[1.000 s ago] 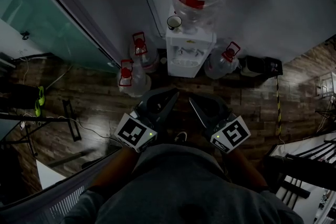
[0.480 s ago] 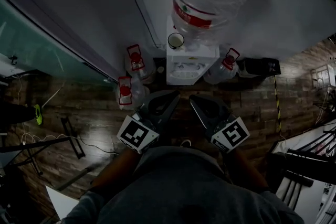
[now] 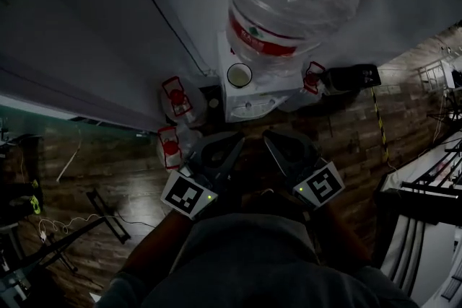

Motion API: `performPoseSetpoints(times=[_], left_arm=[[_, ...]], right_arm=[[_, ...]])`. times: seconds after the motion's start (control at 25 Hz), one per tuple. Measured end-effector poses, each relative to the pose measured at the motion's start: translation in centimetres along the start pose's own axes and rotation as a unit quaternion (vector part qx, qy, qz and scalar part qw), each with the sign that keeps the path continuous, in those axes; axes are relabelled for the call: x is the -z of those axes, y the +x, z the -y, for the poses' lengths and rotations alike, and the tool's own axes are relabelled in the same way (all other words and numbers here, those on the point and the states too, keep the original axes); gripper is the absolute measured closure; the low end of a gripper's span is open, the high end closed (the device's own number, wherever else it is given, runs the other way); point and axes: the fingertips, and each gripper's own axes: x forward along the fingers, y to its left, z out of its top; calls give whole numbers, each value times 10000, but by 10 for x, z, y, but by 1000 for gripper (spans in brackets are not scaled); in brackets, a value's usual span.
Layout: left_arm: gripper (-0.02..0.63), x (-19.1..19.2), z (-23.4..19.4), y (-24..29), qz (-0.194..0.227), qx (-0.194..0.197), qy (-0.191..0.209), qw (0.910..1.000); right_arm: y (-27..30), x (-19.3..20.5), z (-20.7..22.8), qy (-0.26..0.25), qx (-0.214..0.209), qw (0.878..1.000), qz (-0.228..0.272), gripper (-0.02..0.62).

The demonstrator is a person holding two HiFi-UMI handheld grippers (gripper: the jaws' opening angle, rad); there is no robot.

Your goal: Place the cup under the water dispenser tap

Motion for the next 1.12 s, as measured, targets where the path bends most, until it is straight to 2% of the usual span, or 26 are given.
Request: performPoseSetpoints(times=[0.32, 0.52, 0.68, 0.76, 0.88, 1.12], left_arm=[[598, 25, -42, 29, -70, -238, -38, 9997], [598, 48, -67, 52, -60, -641, -129, 9978], [598, 68, -77, 67, 11, -861, -189, 9961], [598, 79, -83, 74, 8, -941, -195, 9954], [598, 92, -92, 83, 28, -1074, -218, 9940], [597, 121, -109, 95, -9, -1261, -183, 9918]], right_arm=[[33, 33, 52, -66, 197, 9996, -180, 580], [53, 63, 85, 183, 68, 9997, -121, 580], [65, 86, 97, 90, -70, 9999, -117, 575], [71, 98, 102, -19, -119, 9998, -183, 491], [79, 115, 113, -147, -144, 9994, -284, 473], [97, 147, 126, -93, -323, 9985, -436, 420]])
